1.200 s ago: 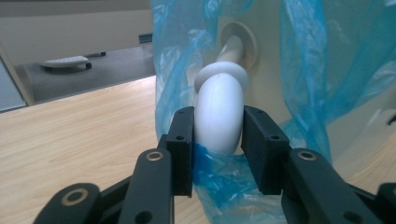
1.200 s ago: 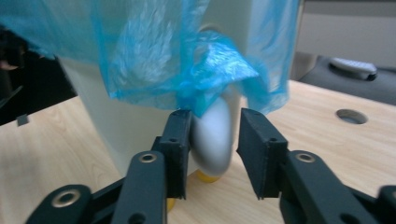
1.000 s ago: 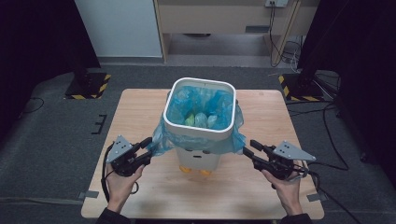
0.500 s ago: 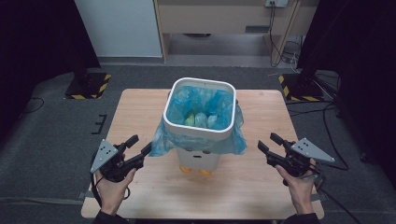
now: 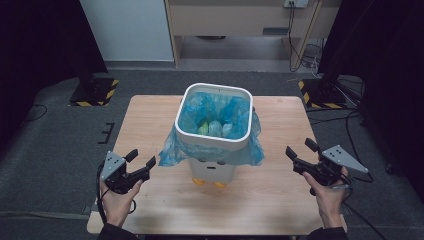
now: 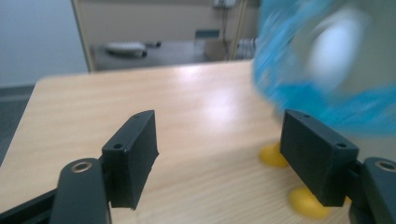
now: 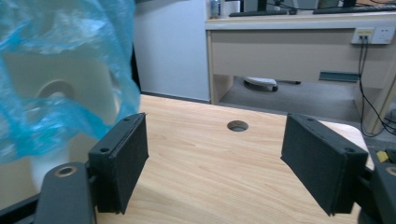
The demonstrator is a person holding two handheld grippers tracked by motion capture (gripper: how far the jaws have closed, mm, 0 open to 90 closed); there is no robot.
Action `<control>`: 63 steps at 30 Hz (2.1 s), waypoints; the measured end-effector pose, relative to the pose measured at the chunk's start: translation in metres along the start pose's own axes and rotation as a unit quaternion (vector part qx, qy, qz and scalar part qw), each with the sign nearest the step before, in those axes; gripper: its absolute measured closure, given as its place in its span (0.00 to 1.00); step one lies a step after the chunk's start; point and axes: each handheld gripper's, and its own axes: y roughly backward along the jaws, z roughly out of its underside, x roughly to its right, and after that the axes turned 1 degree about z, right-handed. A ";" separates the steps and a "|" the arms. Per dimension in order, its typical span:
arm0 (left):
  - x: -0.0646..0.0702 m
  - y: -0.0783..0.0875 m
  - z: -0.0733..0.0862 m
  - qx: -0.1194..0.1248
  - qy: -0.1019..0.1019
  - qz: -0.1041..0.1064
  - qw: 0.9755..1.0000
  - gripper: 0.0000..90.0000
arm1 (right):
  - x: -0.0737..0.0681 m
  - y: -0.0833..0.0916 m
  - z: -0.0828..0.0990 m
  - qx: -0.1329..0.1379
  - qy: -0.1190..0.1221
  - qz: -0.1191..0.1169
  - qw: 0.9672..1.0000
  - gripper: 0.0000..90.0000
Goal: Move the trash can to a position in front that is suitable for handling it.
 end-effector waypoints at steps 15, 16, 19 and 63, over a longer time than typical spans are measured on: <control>-0.024 -0.036 0.059 -0.143 0.024 -0.026 0.989 0.20 | 0.006 -0.016 -0.018 0.009 -0.003 0.021 1.000 0.14; -0.024 -0.038 0.062 -0.151 0.022 -0.027 0.988 0.20 | 0.005 -0.017 -0.020 0.010 0.000 0.021 1.000 0.14; -0.025 -0.042 0.066 -0.169 0.013 -0.031 0.985 0.19 | 0.005 -0.019 -0.026 0.012 0.002 0.023 1.000 0.14; -0.016 -0.063 0.079 -0.227 -0.040 -0.031 0.973 0.01 | -0.018 -0.033 -0.129 0.079 0.013 0.018 0.997 0.10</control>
